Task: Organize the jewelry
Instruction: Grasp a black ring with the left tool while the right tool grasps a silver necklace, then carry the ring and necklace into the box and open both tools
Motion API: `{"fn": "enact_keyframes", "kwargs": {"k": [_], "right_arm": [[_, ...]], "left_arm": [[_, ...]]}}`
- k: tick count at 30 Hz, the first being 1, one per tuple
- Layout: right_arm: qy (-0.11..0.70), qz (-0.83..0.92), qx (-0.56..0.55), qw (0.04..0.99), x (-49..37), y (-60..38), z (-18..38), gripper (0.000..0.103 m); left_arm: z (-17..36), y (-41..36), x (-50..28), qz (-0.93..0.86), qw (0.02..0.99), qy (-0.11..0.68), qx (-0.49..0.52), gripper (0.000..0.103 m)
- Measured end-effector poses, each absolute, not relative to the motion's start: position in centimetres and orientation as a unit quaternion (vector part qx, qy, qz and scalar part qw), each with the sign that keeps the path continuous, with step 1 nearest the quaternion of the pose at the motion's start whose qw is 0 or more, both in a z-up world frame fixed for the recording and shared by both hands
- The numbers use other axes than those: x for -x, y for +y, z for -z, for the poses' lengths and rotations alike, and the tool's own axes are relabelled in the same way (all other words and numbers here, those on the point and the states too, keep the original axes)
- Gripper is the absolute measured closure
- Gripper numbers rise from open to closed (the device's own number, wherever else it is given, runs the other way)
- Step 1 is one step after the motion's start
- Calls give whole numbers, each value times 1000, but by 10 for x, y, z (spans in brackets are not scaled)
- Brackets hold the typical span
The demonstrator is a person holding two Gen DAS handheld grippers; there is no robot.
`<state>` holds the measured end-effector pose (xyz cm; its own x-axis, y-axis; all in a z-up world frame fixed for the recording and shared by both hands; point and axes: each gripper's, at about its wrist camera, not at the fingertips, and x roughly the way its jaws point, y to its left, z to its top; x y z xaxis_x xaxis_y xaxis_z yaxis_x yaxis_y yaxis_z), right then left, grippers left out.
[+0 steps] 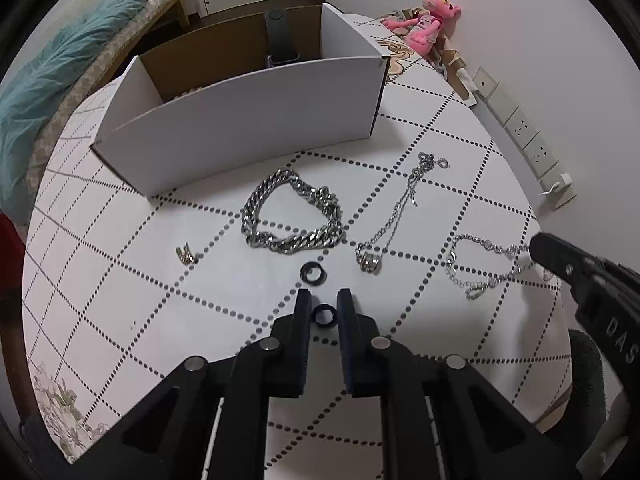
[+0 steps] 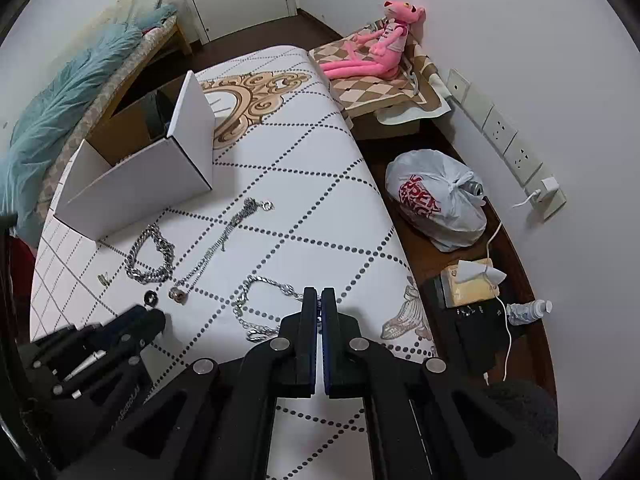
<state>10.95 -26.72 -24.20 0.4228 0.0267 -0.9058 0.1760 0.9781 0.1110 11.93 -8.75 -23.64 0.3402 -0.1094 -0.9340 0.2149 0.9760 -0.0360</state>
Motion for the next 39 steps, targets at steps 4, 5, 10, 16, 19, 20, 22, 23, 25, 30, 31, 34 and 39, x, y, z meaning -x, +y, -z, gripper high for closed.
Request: {"fn": "enact_keyframes", "kwargs": {"k": [4,5,10,16,19,20,22,23,25,30,31,34,39], "right_arm": [[526,35,-105,844,-111,-265,232,101],[523,30,-108,845,-111,-264,228,101],[505,-6,-134,853,-117,-260,198,101],[468,-54,-149,869,-137,-249,140,101],[449,-84,-153,876,-154,-240,107,101],[443,-93,-154,878,-161,-237,98,101],[434,-110,-150,881,-177,-230,81,101],[432,-118,-149,881,-186,-226,75,101],[434,-128,-142,881,-205,-217,69,101],[472,-142,-128,861,-257,-196,85,101],[484,-145,-128,853,-267,-192,93,101],[512,-145,-120,838,-285,-185,116,101],[551,-141,-103,816,-304,-176,148,101]], "left_arm": [[232,-78,-115,97,818,567,-32,93],[229,-75,-114,97,819,565,-28,93],[198,-57,-117,98,831,547,-10,93],[144,-30,-134,109,848,518,29,93],[117,-18,-153,117,856,502,42,93],[107,-14,-162,121,858,498,47,93],[94,-5,-177,123,861,490,55,93],[90,-3,-187,125,861,489,56,93],[86,4,-206,124,861,489,58,93],[101,16,-244,124,845,516,67,93],[106,16,-249,125,840,523,70,93],[121,18,-262,123,828,541,77,93],[141,17,-281,107,811,570,75,91]]}}
